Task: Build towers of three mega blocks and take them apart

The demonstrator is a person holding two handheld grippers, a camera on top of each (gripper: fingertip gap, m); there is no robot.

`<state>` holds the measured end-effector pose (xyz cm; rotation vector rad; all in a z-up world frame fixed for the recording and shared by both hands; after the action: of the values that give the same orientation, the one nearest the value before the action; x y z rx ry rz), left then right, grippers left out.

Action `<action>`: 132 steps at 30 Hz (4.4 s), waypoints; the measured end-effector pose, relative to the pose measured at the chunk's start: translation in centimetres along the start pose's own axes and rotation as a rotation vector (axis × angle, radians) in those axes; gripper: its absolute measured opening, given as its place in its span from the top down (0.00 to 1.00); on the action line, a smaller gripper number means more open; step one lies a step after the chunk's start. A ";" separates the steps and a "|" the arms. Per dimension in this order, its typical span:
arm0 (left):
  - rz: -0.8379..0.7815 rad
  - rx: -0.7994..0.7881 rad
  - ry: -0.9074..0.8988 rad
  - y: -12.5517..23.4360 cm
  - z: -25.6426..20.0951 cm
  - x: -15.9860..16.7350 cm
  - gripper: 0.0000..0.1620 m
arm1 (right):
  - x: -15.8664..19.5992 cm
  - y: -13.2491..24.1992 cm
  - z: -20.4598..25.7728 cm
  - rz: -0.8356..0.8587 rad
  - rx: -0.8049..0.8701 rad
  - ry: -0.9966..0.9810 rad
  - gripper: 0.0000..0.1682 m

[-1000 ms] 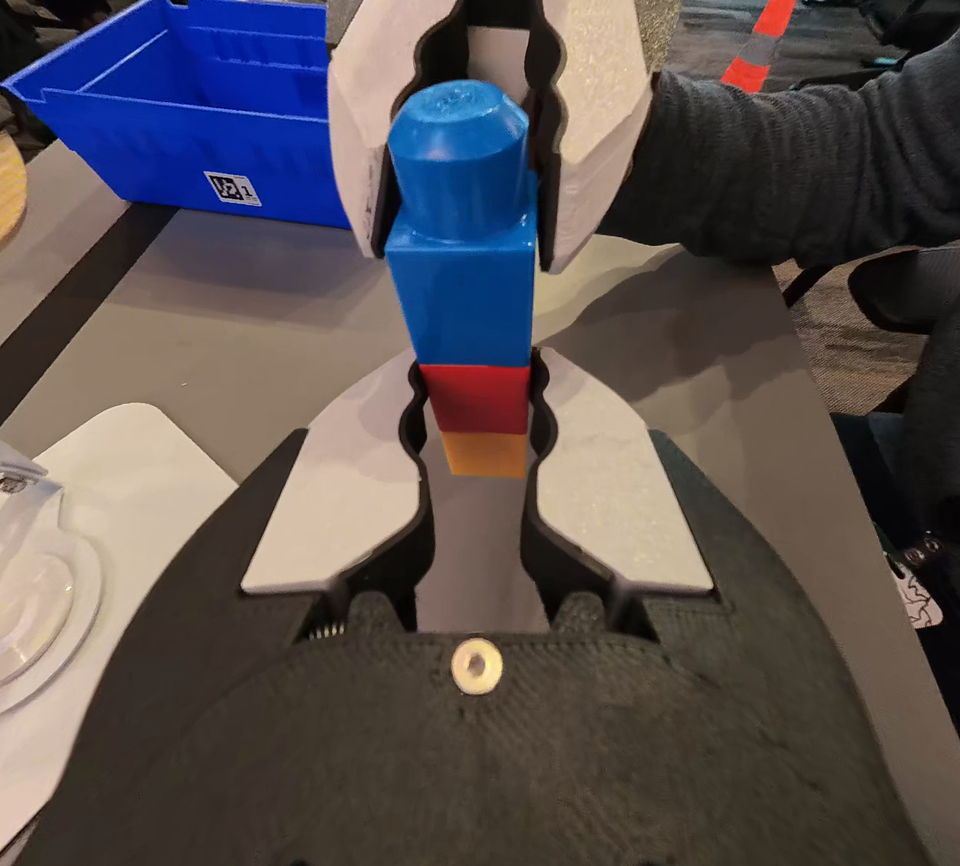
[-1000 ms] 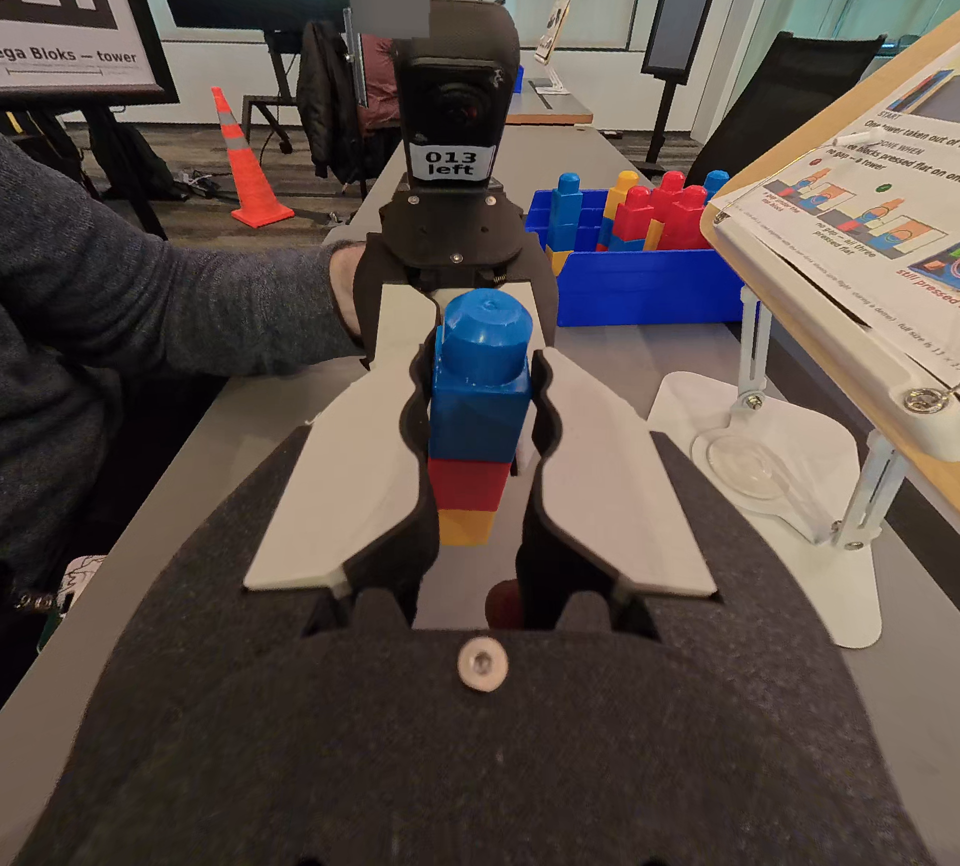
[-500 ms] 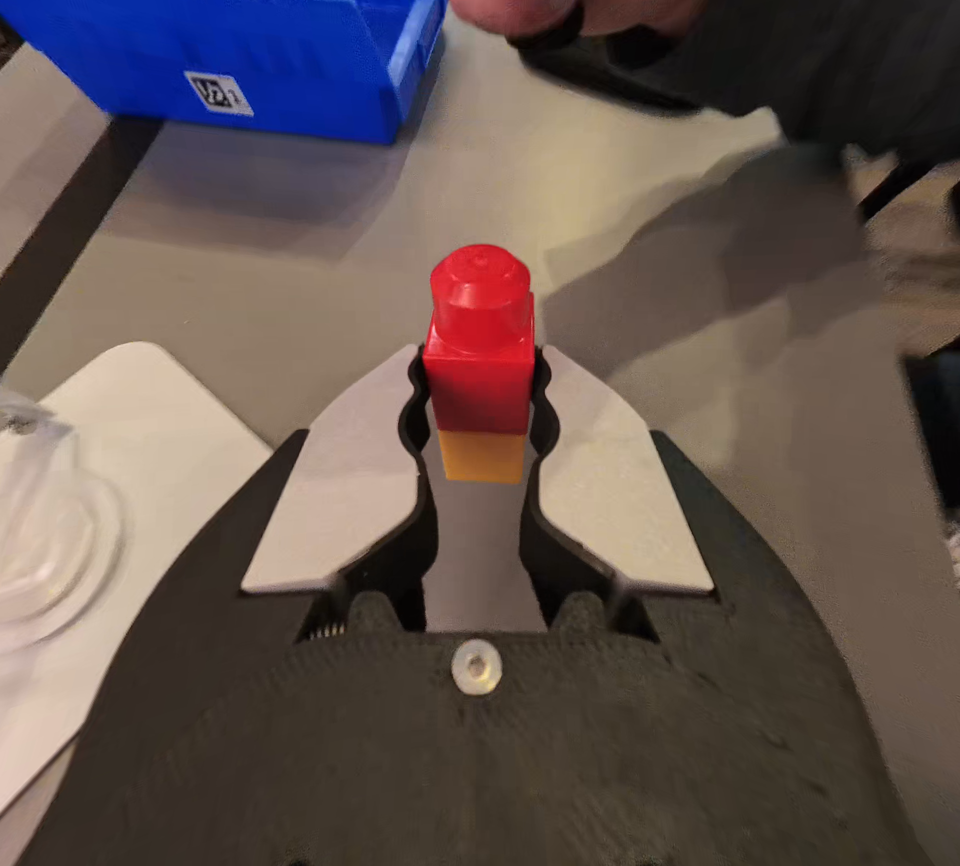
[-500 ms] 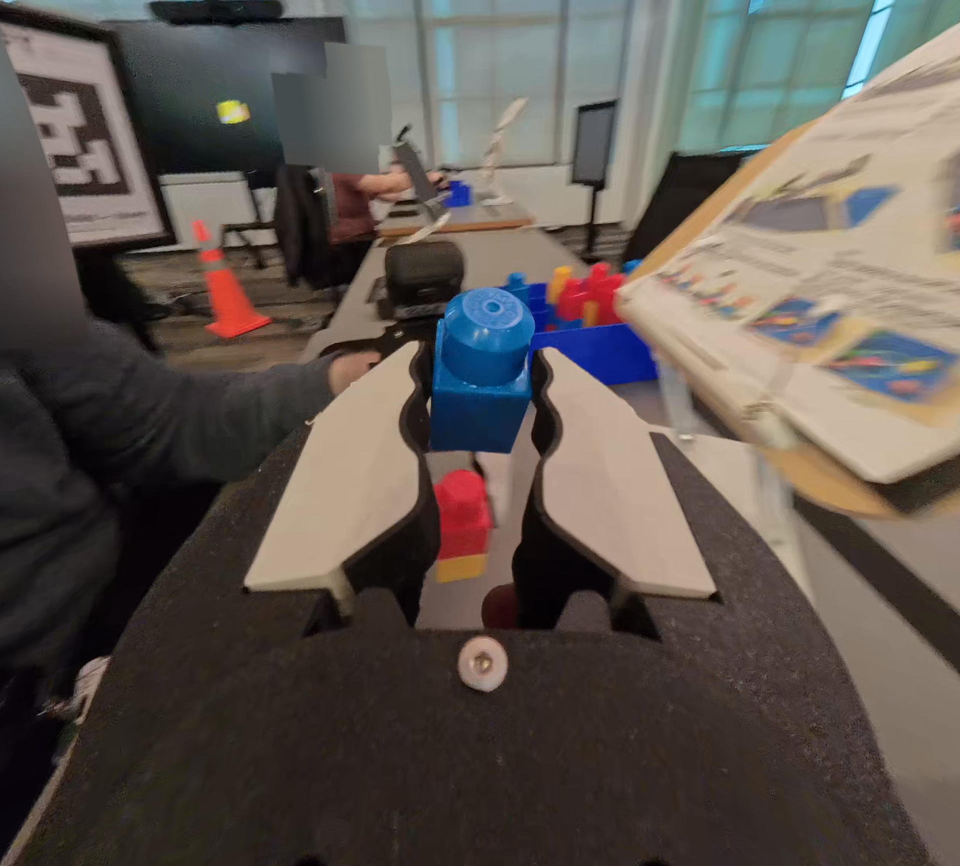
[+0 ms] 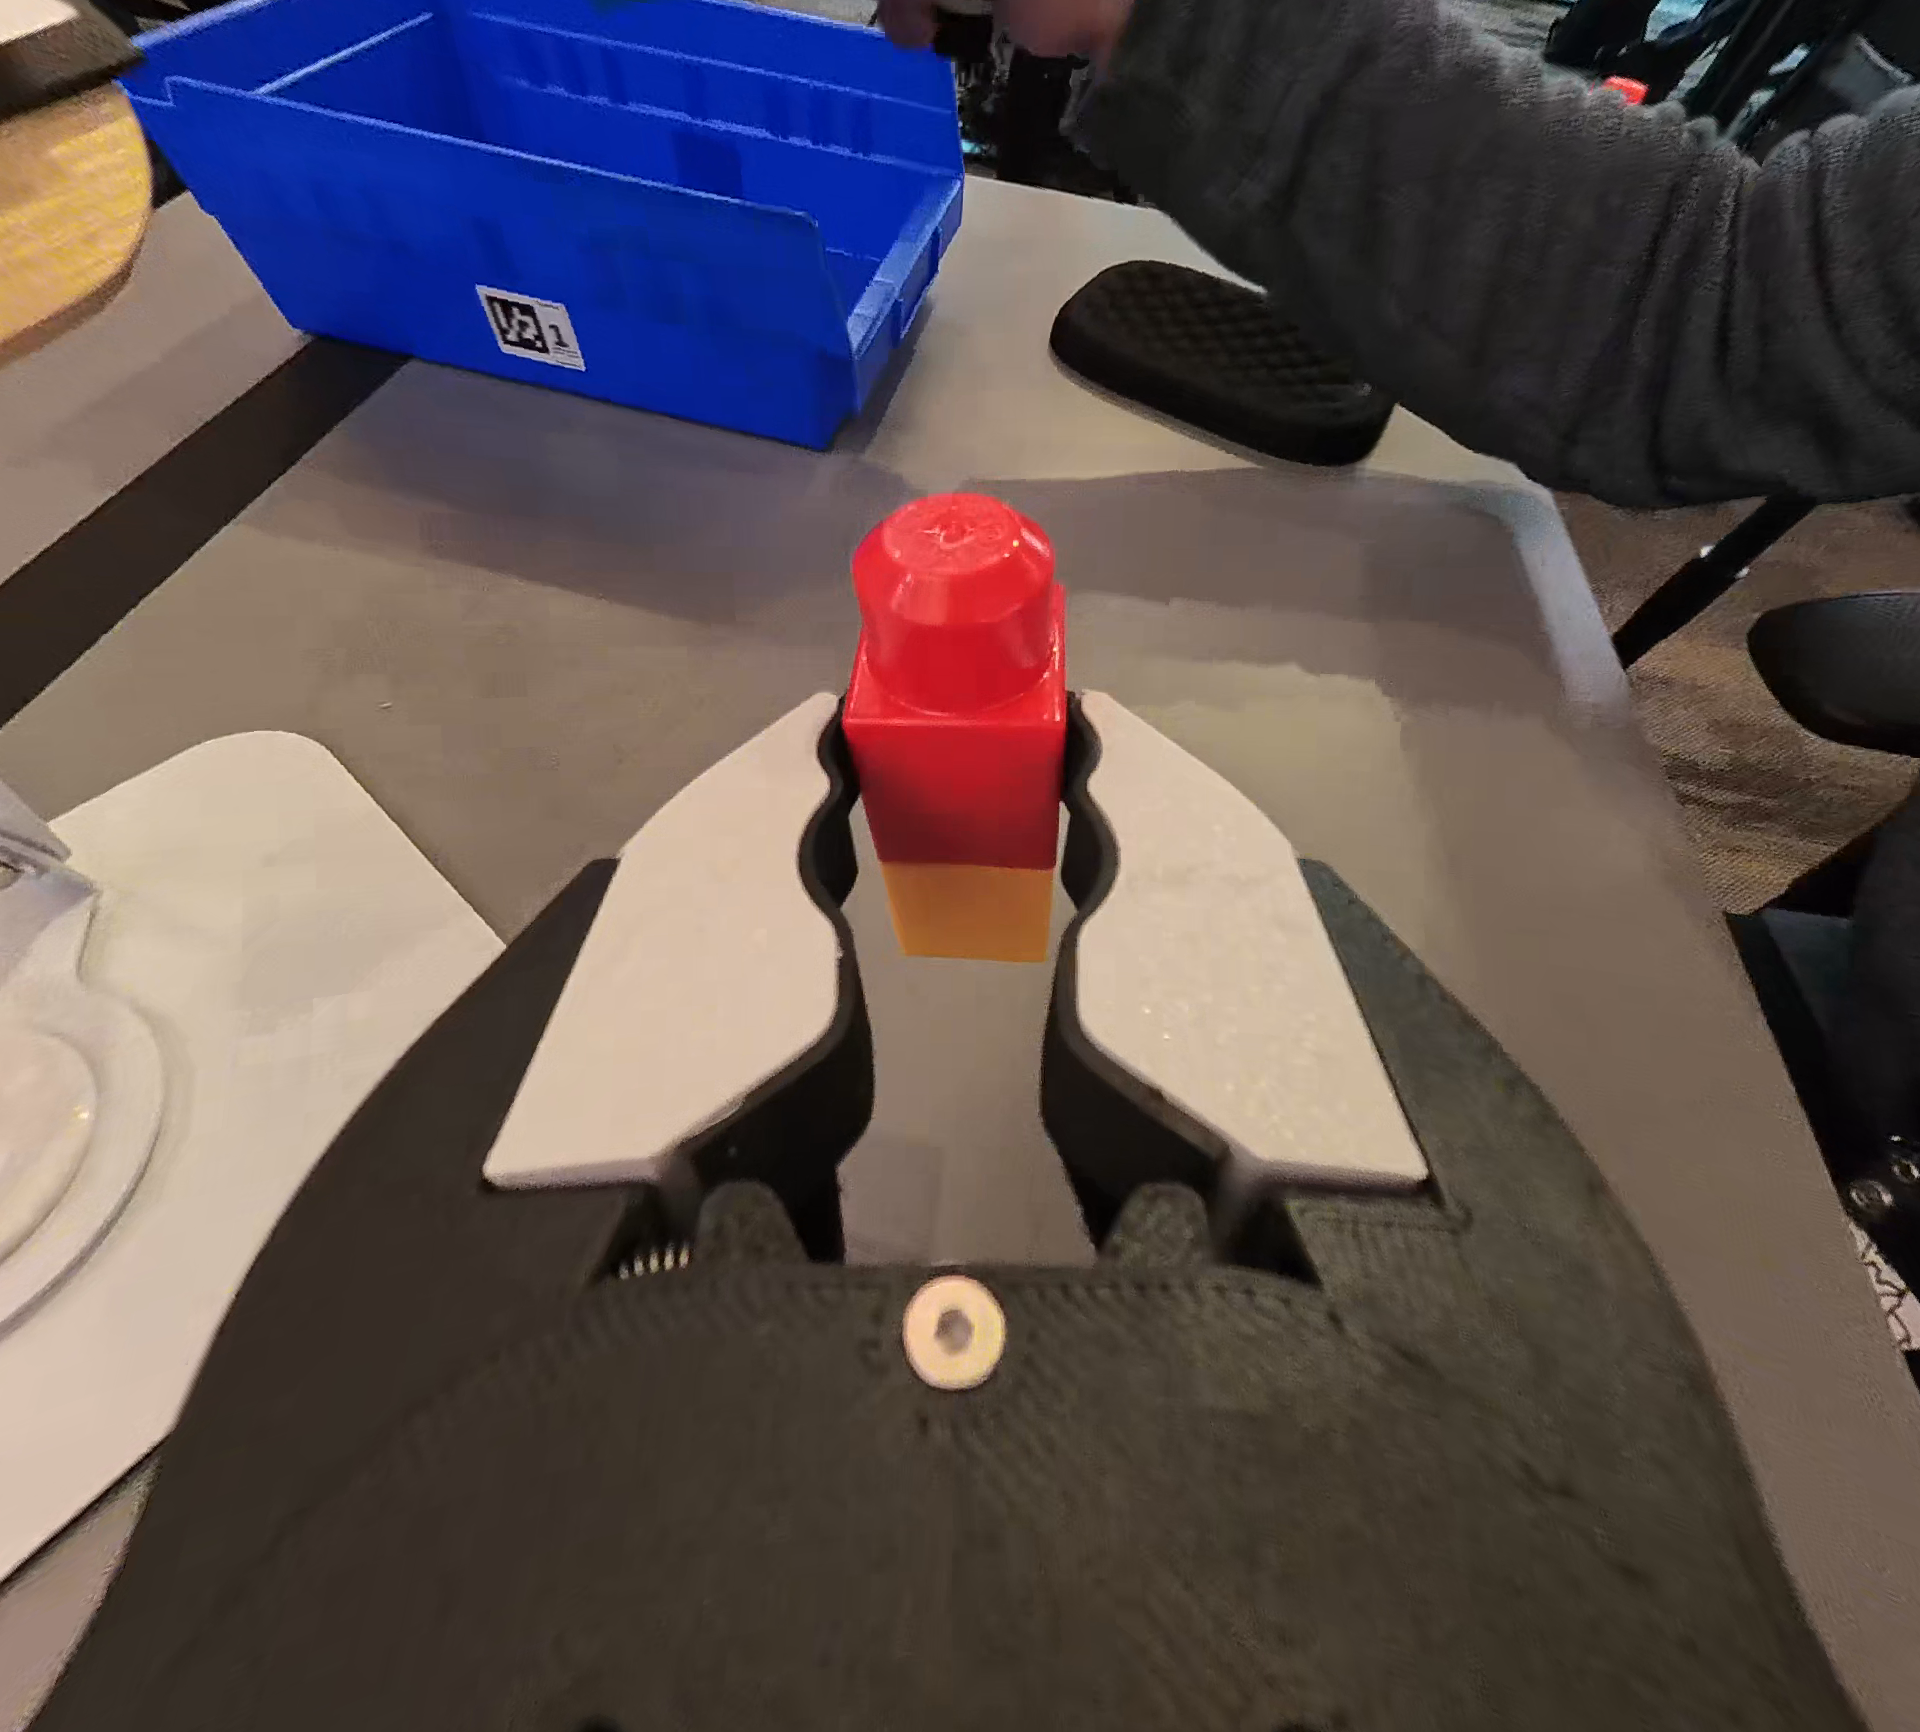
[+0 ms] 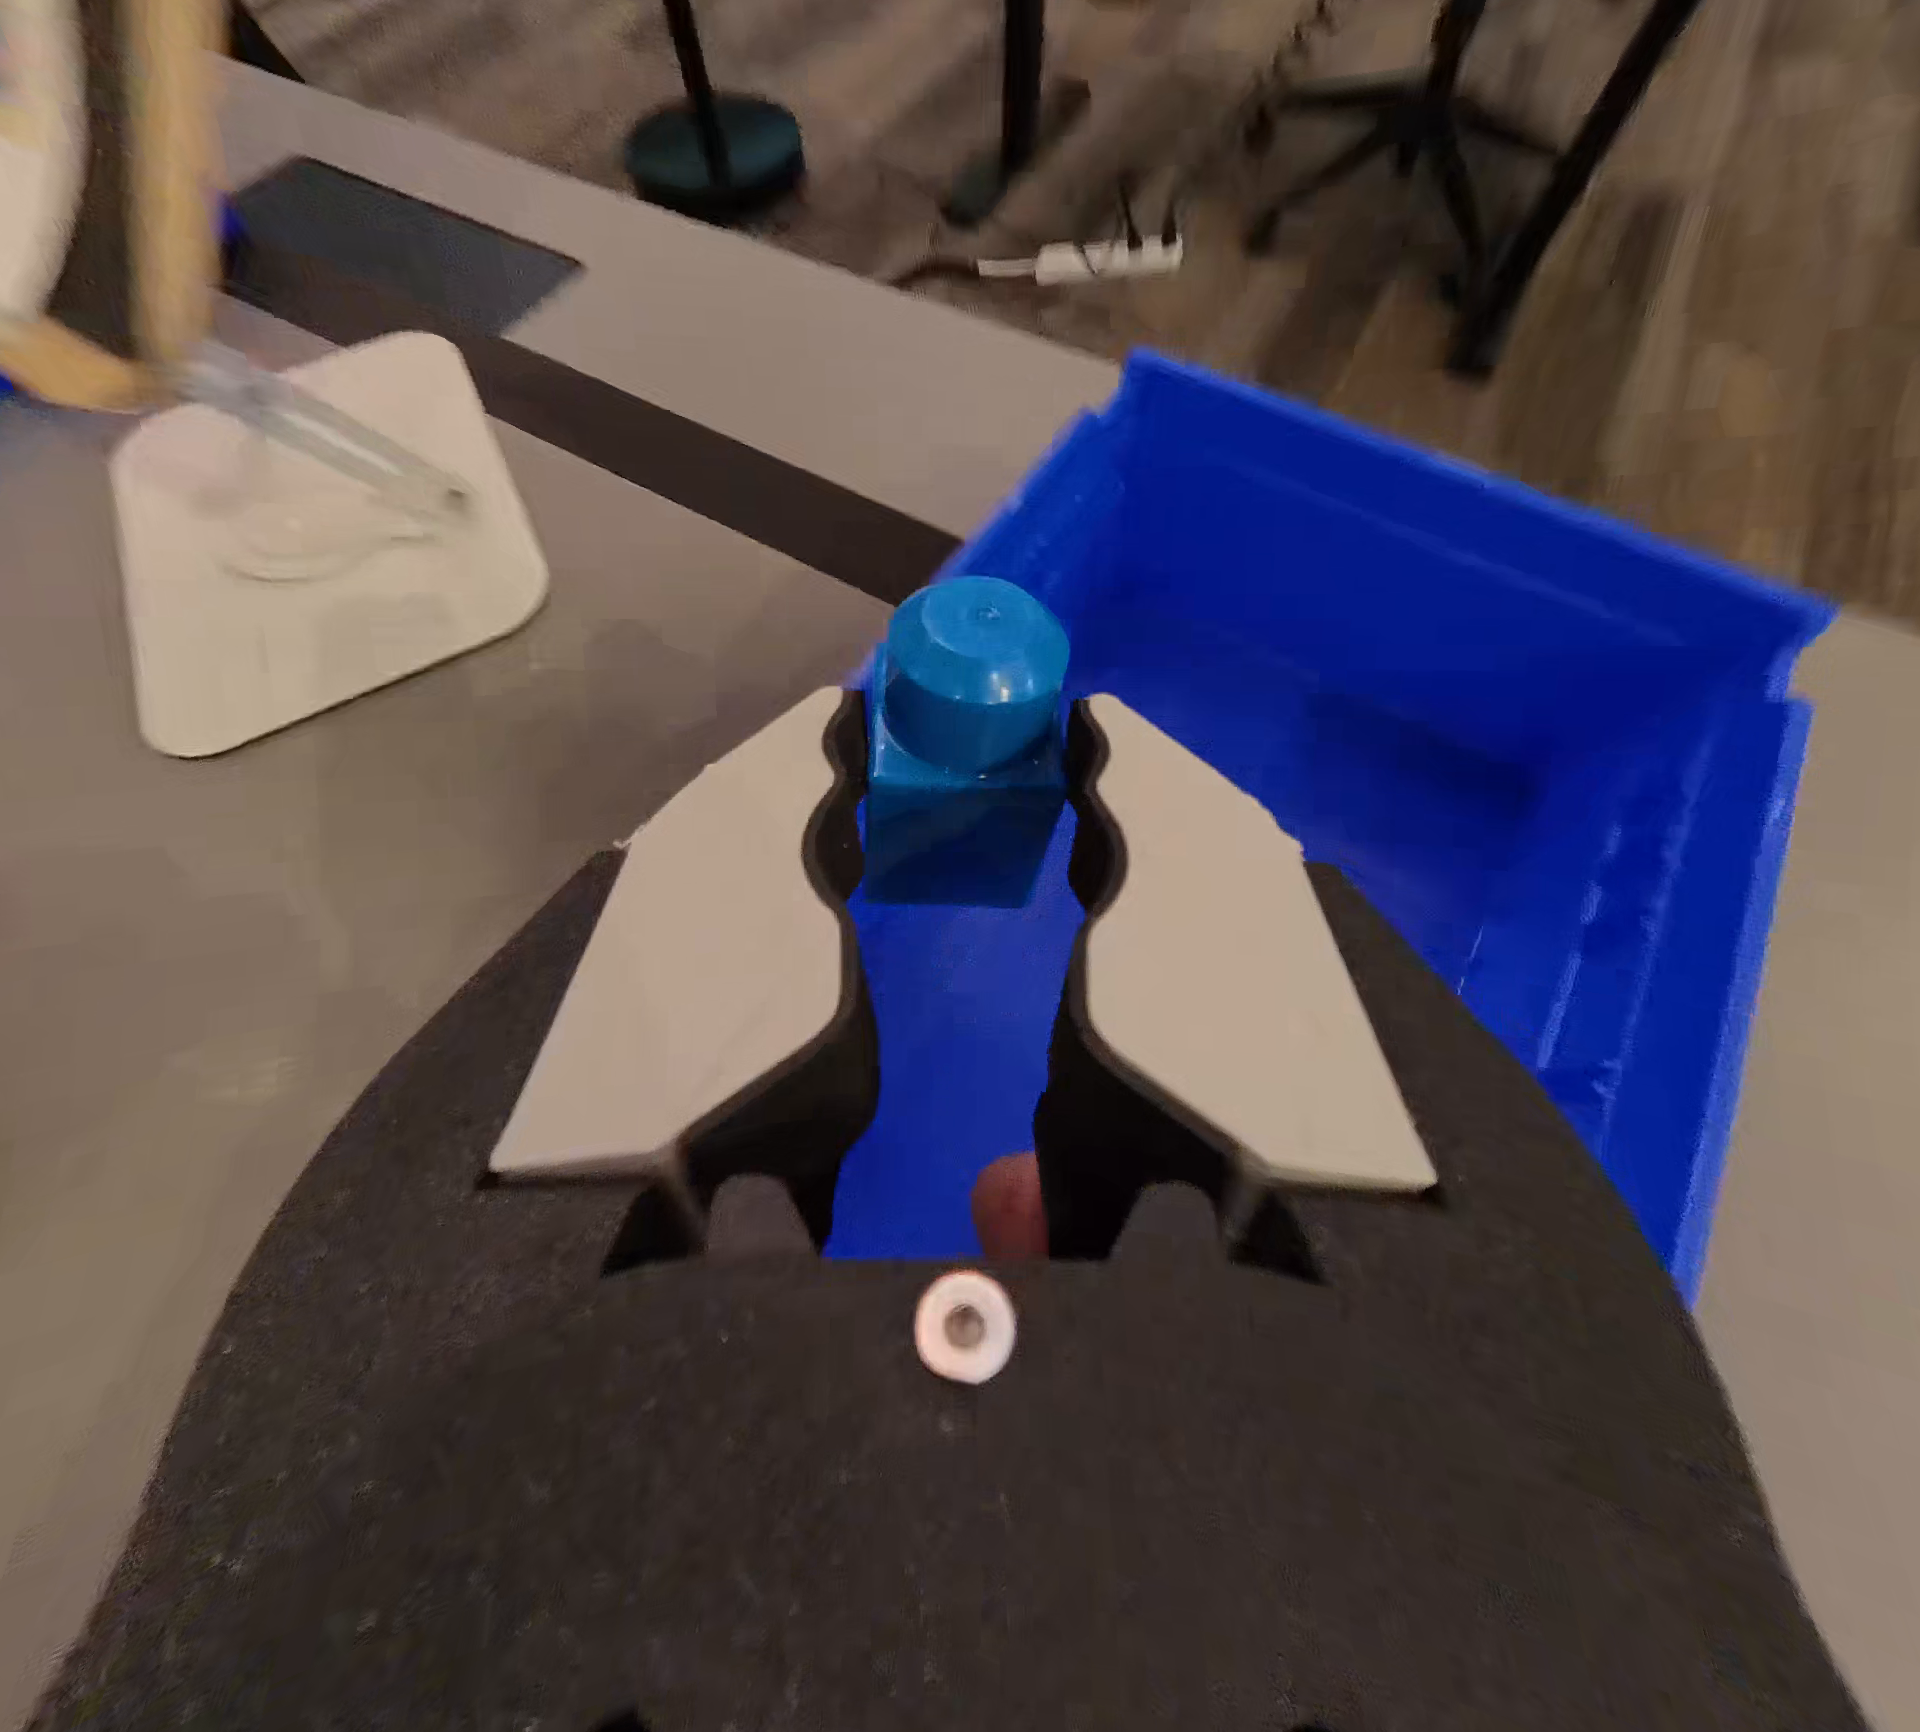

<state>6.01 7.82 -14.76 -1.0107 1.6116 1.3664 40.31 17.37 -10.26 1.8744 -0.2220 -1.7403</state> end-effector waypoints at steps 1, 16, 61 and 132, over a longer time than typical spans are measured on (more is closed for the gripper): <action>0.002 0.001 0.003 -0.1 0.1 0.1 0.77 | 0.7 -1.2 -1.2 0.046 0.019 -0.041 0.72; 0.007 0.005 -0.009 -1.3 -0.4 -0.1 0.77 | -0.4 2.9 22.7 -0.100 -0.695 0.365 0.70; 0.118 0.014 -0.088 -2.5 -1.2 1.6 0.78 | -4.3 6.4 18.6 -0.393 -0.610 0.194 0.80; -0.080 -0.133 0.016 -0.7 1.6 0.4 0.96 | 0.3 3.6 5.7 -0.083 -0.090 0.132 0.79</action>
<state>6.60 9.32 -15.54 -1.1547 1.4906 1.4290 35.81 12.64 -8.68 1.9476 -0.0146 -1.6441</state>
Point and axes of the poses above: each gripper's, where its closed fingertips meet, y back along the fingers, x out of its underside, z = x × y across the jaws, the point moved 4 cm from there along y, back along the fingers, and after that the axes turned 2 degrees about x, right-handed, at the moved point
